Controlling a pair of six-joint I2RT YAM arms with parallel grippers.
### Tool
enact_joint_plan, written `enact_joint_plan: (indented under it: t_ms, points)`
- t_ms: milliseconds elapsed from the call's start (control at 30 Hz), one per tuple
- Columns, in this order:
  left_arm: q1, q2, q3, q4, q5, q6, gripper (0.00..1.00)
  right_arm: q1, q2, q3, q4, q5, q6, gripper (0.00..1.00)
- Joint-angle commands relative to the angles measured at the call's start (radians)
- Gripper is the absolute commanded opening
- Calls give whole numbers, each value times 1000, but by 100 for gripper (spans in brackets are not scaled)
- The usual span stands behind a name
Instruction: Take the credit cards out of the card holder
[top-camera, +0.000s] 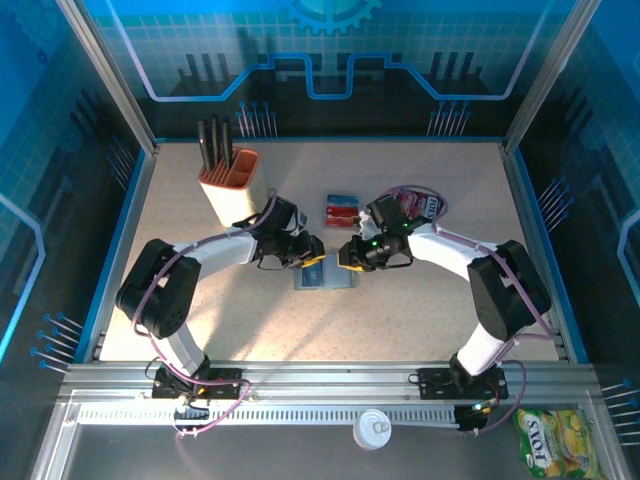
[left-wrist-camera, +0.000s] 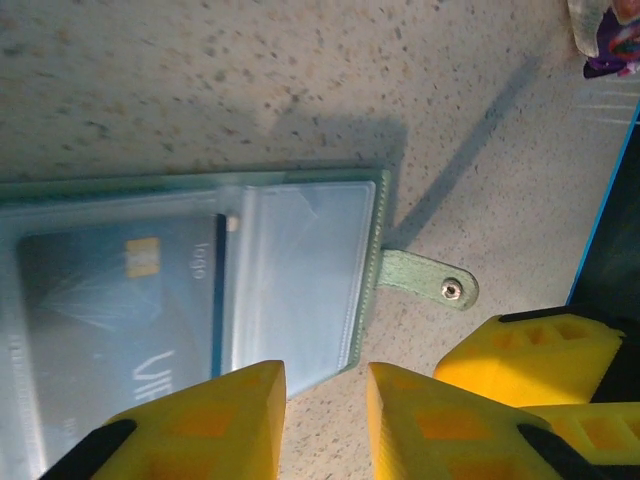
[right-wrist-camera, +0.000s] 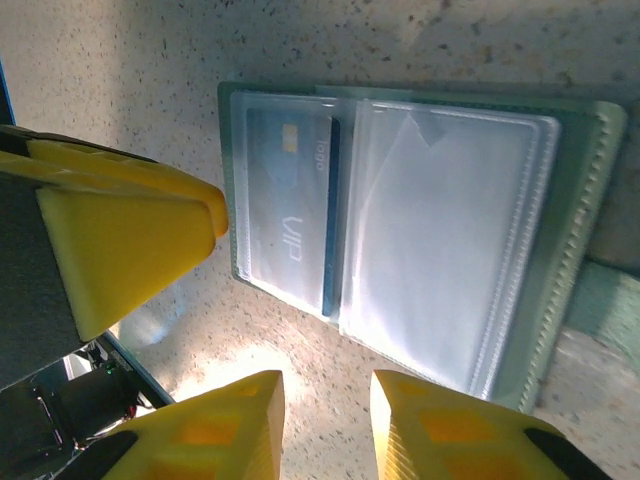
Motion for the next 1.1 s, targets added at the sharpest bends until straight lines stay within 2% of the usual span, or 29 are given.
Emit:
enact_joint_plan:
  t_ms: [0,233,833,933,1067]
  points:
    - [19,-34,-33,-28,6,34,26,35,28,50,-34,-13,-15,31]
    - [35,-28,-67,-43,25,66,17,66,52,41,-9,8,-2,32]
    - [64,-96,-43,-177,31,128,10,128,113,105,49,42,93,32]
    - [64,-100,-48,-178,23,135,9,130,133,115,56,46,90,32]
    - [63,-78,-56,-138,68,129,8,128,160,140,51,51,62,32]
